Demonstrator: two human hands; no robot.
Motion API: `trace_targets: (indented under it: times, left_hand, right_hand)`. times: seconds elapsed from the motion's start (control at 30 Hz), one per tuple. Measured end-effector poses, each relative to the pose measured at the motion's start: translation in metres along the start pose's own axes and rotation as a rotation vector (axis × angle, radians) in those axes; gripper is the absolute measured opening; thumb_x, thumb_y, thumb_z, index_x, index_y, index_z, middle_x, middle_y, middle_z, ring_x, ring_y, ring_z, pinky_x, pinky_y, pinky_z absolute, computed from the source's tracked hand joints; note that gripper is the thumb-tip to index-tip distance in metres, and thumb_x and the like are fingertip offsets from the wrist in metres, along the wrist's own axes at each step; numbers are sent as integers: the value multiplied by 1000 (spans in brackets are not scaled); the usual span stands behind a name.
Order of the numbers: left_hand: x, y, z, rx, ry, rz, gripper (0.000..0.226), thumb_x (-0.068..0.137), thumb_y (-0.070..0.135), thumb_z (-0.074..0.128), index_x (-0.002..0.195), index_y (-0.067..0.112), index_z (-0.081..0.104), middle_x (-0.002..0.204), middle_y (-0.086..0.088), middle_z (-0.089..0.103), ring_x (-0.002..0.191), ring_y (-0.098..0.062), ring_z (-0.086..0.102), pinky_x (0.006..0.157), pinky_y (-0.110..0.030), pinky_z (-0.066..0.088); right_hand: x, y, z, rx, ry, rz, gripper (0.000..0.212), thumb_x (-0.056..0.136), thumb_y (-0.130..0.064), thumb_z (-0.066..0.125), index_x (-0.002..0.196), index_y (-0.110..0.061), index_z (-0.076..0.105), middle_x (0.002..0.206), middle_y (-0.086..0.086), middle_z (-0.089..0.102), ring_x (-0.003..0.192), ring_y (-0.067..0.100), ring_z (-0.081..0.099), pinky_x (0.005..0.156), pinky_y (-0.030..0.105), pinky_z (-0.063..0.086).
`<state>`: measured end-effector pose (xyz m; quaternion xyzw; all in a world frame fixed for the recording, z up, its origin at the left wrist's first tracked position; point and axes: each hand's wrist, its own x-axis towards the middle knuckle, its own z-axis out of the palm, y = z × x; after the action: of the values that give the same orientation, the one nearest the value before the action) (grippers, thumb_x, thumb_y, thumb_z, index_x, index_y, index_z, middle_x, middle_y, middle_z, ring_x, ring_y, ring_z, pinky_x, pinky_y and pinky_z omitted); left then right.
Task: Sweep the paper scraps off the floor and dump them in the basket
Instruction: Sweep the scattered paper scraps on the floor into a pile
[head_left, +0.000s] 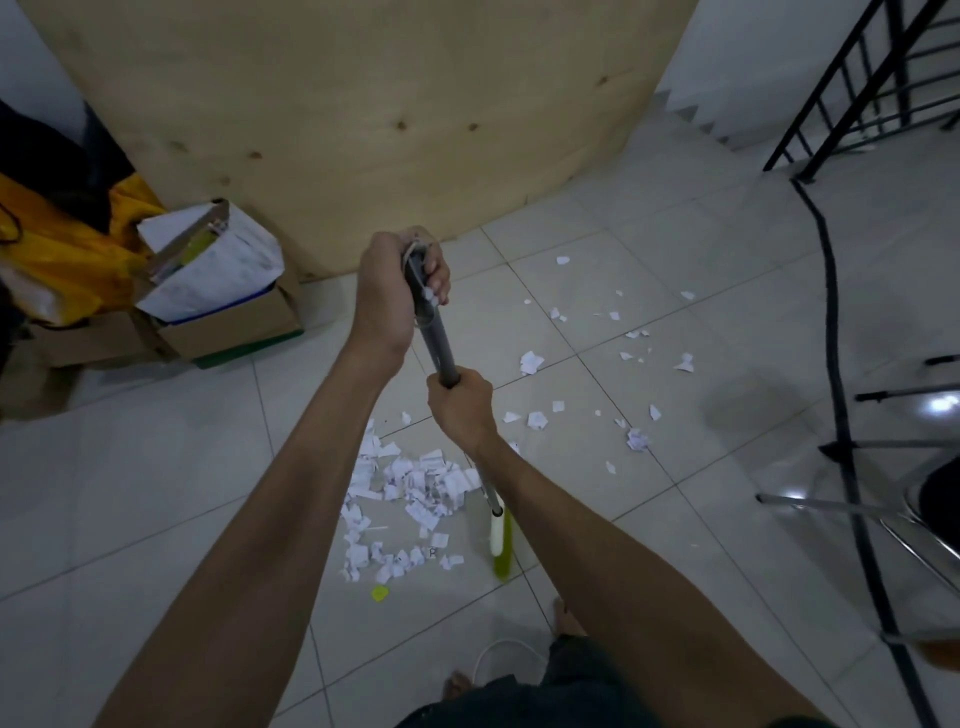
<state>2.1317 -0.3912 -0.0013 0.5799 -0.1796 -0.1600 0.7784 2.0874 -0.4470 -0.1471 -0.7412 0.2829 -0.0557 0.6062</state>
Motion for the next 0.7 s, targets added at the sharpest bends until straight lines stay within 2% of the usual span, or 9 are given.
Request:
trace_targets:
  times: [0.1, 0.23, 0.43, 0.5, 0.6, 0.7]
  left_hand:
    - [2, -1, 10, 28, -26, 19, 20, 75, 23, 29, 57, 14, 34, 40, 5, 34, 41, -11, 31, 46, -22, 32]
    - [8, -2, 27, 72, -38, 35, 24, 81, 19, 26, 59, 15, 34, 40, 7, 35, 41, -10, 31, 47, -21, 33]
    - [27, 1, 67, 127, -61, -1, 20, 73, 23, 30, 56, 13, 37, 39, 4, 35, 41, -11, 31, 47, -24, 32]
    - [36, 3, 91, 157, -88, -8, 22, 74, 24, 30, 56, 12, 37, 40, 2, 35, 41, -13, 32, 49, -26, 32]
    - [50, 10, 131, 188, -109, 21, 28, 78, 25, 31, 55, 12, 39, 42, 0, 35, 44, -16, 32, 52, -29, 31]
    - [64, 20, 168, 175, -90, 81, 38, 92, 20, 26, 57, 12, 39, 43, 1, 36, 44, -15, 33, 53, -29, 32]
  right_hand:
    - [2, 1, -5, 25, 24, 15, 17, 89, -15, 52, 75, -7, 56, 62, 7, 52, 51, 18, 44, 50, 28, 40]
    - [10, 2, -16, 51, 33, 23, 14, 89, -16, 53, 80, -7, 57, 67, 10, 55, 53, 20, 47, 51, 29, 43]
    - [27, -3, -56, 56, -43, 40, 22, 87, -16, 53, 66, -14, 51, 62, 8, 51, 52, 20, 45, 51, 30, 41]
    - [33, -9, -82, 29, -79, 21, 20, 86, -16, 54, 67, -10, 52, 64, 10, 53, 55, 21, 48, 53, 32, 42]
    - [42, -19, -125, 14, -112, -7, 17, 87, -18, 54, 75, -5, 56, 71, 14, 57, 62, 21, 52, 53, 28, 43]
    - [53, -32, -167, -20, -145, -49, 22, 87, -21, 55, 83, 0, 61, 72, 14, 59, 63, 19, 53, 49, 21, 43]
